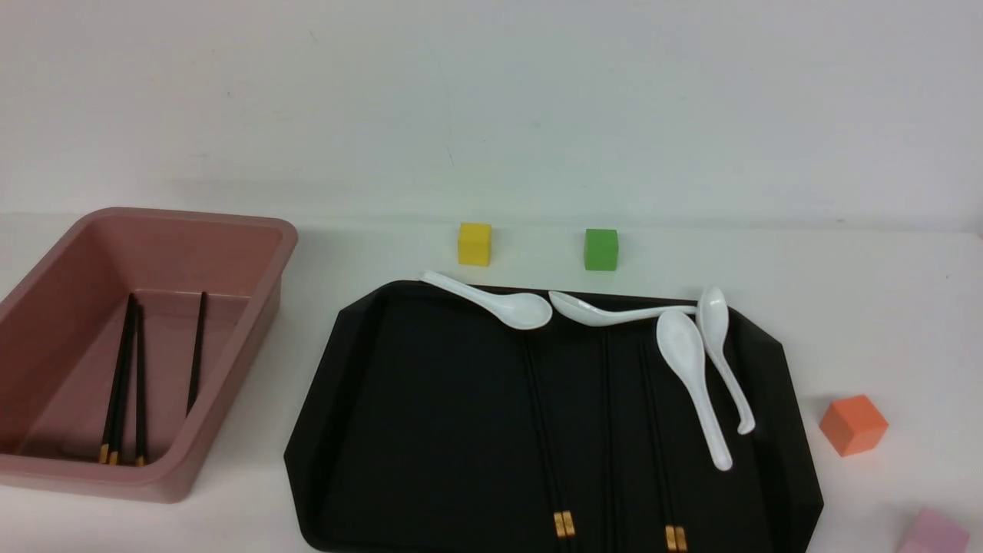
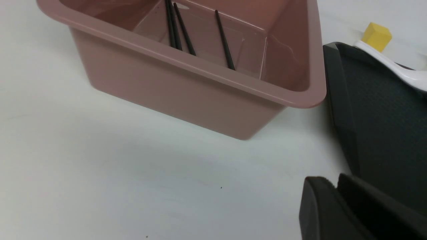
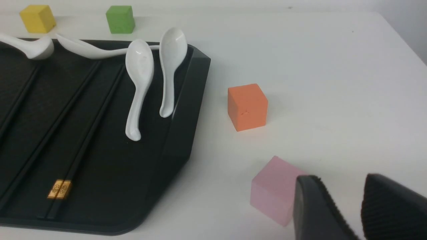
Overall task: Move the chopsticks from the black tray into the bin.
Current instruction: Use the left arm to grab a pair of chopsticks
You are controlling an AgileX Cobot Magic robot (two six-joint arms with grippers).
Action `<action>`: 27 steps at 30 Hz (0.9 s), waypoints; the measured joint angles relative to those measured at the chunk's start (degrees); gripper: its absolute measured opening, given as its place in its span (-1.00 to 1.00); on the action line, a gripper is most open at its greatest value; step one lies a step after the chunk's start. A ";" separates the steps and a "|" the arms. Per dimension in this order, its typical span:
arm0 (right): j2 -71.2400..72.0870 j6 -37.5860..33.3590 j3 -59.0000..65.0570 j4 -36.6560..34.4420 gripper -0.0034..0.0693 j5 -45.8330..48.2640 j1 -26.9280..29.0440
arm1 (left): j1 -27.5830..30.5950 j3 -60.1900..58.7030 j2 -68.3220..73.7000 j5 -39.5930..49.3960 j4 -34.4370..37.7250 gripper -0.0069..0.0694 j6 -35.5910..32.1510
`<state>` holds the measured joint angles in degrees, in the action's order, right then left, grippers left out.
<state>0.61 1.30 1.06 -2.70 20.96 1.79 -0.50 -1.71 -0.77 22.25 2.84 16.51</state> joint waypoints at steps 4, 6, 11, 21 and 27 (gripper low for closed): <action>0.00 0.00 0.00 0.00 -0.25 0.00 0.00 | 0.00 0.00 0.00 0.00 0.00 -0.60 0.00; 0.00 0.00 0.00 0.00 -0.25 0.00 0.00 | 0.00 0.00 0.00 0.00 0.00 -0.60 0.00; 0.00 0.00 0.00 0.00 -0.25 0.00 0.00 | 0.00 0.00 0.00 -0.07 -0.39 -0.60 0.00; 0.00 0.00 0.00 0.00 -0.25 0.00 0.00 | 0.00 0.00 0.00 -1.68 24.19 -0.57 18.00; 0.00 0.00 0.00 0.00 -0.25 0.00 0.00 | 0.00 0.00 0.00 -2.46 40.31 -0.57 26.38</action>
<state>0.61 1.30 1.06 -2.70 20.96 1.79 -0.50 -1.71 -0.77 19.79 43.15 42.89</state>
